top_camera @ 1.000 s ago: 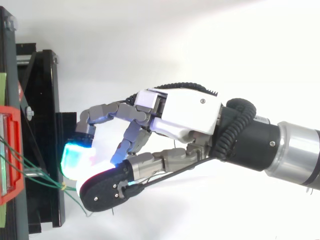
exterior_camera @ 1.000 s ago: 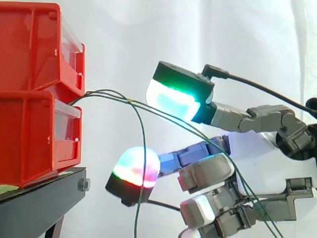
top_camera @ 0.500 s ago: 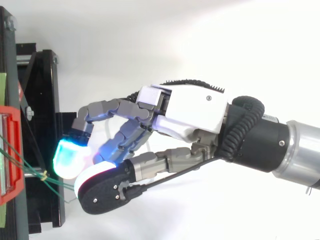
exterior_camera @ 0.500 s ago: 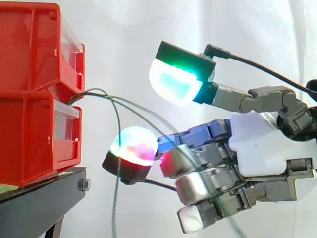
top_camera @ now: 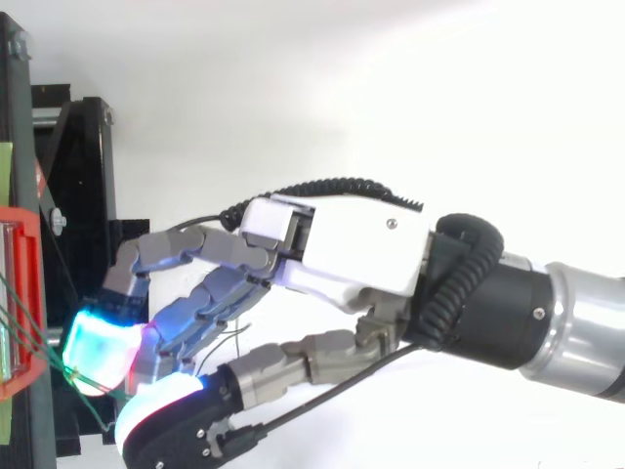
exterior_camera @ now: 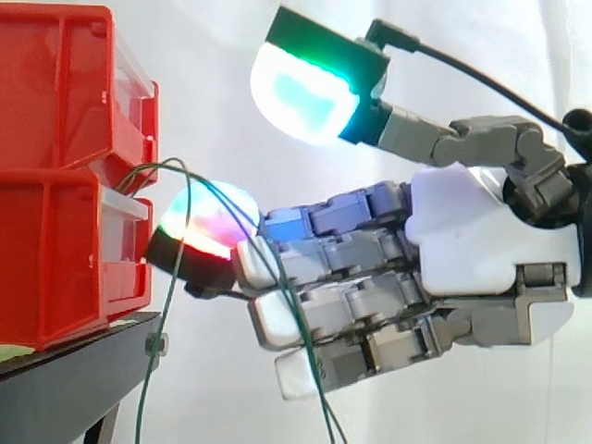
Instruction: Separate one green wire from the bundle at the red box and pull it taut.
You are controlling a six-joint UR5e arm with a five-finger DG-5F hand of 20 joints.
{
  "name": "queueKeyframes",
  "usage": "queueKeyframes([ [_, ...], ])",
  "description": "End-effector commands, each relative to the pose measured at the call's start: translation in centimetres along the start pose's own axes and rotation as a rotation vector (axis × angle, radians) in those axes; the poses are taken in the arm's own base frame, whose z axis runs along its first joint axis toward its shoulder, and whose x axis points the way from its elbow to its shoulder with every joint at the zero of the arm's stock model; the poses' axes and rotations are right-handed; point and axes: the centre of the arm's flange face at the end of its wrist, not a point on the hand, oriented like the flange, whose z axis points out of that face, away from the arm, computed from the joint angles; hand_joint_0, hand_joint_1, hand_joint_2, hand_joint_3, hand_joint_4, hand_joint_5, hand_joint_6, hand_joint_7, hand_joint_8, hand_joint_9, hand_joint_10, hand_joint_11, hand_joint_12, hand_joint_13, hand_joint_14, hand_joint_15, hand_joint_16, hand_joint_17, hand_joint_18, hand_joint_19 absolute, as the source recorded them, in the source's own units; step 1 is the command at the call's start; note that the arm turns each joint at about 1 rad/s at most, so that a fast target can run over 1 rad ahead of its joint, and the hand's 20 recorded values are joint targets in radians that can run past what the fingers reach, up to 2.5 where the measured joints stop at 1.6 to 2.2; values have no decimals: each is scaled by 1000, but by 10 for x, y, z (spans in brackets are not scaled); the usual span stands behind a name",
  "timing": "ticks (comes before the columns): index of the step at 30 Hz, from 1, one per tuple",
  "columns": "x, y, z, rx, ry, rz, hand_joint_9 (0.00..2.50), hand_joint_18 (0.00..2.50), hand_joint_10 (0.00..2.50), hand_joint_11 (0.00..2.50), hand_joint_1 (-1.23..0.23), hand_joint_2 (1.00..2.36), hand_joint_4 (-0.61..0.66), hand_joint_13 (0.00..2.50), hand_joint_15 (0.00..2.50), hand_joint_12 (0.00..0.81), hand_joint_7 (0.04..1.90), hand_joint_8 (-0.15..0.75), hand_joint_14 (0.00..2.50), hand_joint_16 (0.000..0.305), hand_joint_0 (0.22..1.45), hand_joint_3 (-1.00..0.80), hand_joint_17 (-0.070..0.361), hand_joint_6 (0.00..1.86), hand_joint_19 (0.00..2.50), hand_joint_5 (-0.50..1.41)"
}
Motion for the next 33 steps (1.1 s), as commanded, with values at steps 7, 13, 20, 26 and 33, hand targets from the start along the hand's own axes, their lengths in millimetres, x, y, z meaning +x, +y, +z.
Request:
queueKeyframes([
  [7,17,-24,10,-60,19,40,907,759,21,806,-722,1000,164,973,631,365,1013,243,22,50,586,-496,113,503,503,-176],
  [13,17,-24,11,-65,20,43,931,785,21,830,-741,1010,101,1004,637,358,1154,237,24,49,664,-371,111,501,501,-153],
  [20,17,-25,11,-65,20,43,971,815,20,887,-703,1018,54,1059,675,350,1170,233,24,48,715,-266,108,550,522,-155],
  [26,18,-24,11,-67,20,46,1022,847,20,931,-648,1009,67,1102,696,356,1153,236,25,48,655,-390,108,557,543,-156],
  [33,15,-24,11,-66,17,45,1087,887,20,967,-572,1002,65,1147,714,366,1056,250,25,49,595,-484,110,654,568,-160],
])
